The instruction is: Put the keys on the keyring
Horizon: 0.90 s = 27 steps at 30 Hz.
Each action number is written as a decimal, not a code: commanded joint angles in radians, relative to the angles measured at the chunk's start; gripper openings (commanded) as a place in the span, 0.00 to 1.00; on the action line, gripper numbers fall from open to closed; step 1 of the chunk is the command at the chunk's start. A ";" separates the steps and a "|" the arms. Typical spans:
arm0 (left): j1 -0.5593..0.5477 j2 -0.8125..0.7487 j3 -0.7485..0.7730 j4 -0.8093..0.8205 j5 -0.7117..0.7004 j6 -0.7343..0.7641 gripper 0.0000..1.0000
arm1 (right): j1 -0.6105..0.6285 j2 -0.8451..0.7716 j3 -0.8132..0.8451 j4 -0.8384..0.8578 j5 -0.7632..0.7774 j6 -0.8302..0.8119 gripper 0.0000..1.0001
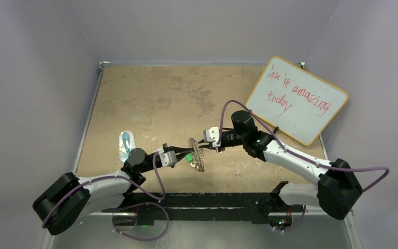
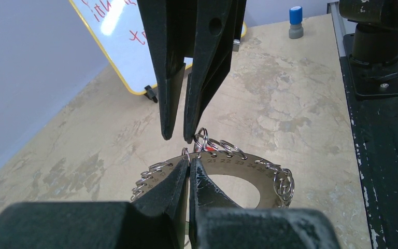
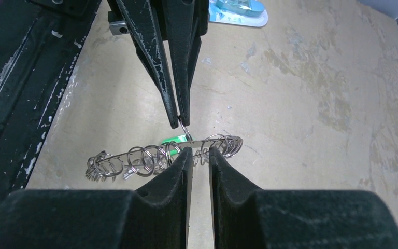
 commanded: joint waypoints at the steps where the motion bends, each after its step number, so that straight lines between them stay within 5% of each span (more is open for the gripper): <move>1: -0.006 0.008 0.008 0.028 0.013 0.019 0.00 | -0.001 -0.034 0.031 -0.003 -0.041 -0.029 0.20; 14: -0.009 0.002 0.013 0.020 0.012 0.021 0.00 | -0.001 -0.001 0.054 0.005 -0.033 -0.004 0.21; 21: -0.011 0.001 0.015 0.019 0.012 0.027 0.00 | -0.001 -0.129 0.001 0.037 0.099 0.037 0.51; 27: -0.012 0.002 0.019 0.017 0.012 0.027 0.00 | -0.001 -0.153 -0.005 -0.033 0.128 -0.008 0.56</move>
